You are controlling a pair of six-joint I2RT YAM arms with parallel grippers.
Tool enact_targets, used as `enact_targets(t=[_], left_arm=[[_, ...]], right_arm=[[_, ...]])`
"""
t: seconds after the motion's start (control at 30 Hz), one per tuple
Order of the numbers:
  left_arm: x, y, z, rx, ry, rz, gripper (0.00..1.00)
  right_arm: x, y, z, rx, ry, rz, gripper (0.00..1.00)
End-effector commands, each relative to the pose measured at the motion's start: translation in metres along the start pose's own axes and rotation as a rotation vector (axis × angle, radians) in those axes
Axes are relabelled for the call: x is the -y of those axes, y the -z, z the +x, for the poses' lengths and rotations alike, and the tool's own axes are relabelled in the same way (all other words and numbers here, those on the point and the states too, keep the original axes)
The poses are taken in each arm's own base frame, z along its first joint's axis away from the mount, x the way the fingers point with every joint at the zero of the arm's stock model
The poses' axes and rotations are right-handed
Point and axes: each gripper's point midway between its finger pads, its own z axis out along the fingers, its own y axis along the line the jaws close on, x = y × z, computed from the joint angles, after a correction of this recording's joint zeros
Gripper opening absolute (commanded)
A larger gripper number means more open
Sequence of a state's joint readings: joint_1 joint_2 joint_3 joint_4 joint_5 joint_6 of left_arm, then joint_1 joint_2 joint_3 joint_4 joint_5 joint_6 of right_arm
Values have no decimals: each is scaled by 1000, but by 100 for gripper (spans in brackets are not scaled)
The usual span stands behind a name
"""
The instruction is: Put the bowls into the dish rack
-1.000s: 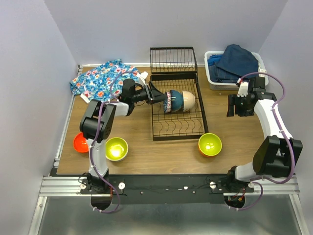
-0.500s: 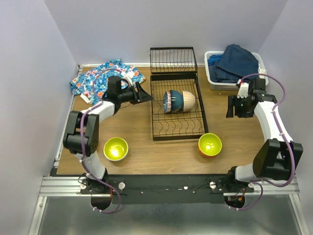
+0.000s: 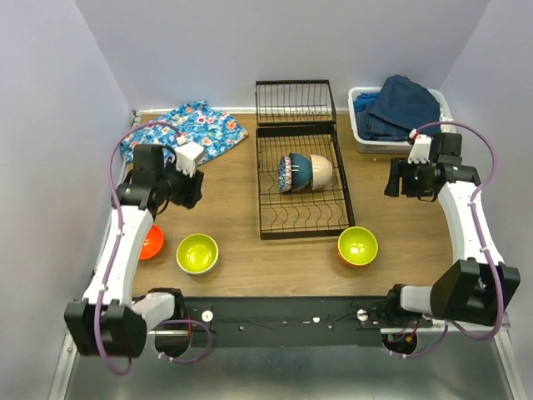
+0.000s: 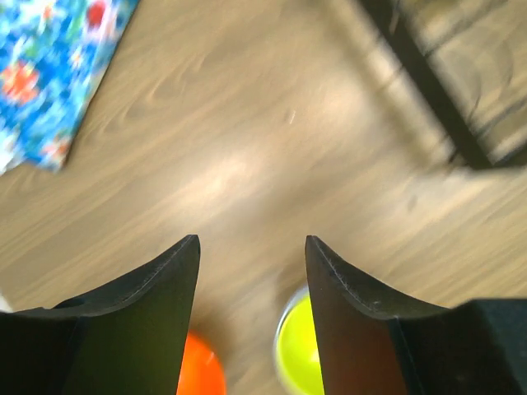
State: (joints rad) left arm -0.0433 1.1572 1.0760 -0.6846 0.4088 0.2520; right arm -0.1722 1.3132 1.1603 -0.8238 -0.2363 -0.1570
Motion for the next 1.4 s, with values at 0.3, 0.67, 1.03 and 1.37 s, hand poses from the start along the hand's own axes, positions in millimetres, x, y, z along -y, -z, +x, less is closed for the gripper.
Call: enact_targets(t=[0.3, 0.67, 1.03, 1.37], left_arm=[[3, 75, 34, -178, -236, -89, 63], [7, 88, 19, -109, -140, -132, 63], [7, 90, 26, -107, -105, -162, 63], [6, 91, 29, -108, -92, -167, 63]], right_arm=[[-59, 49, 75, -237, 420, -481, 69], [-68, 11, 82, -299, 597, -434, 63], [-61, -16, 98, -364, 757, -274, 60], [-66, -28, 98, -375, 745, -281, 48]])
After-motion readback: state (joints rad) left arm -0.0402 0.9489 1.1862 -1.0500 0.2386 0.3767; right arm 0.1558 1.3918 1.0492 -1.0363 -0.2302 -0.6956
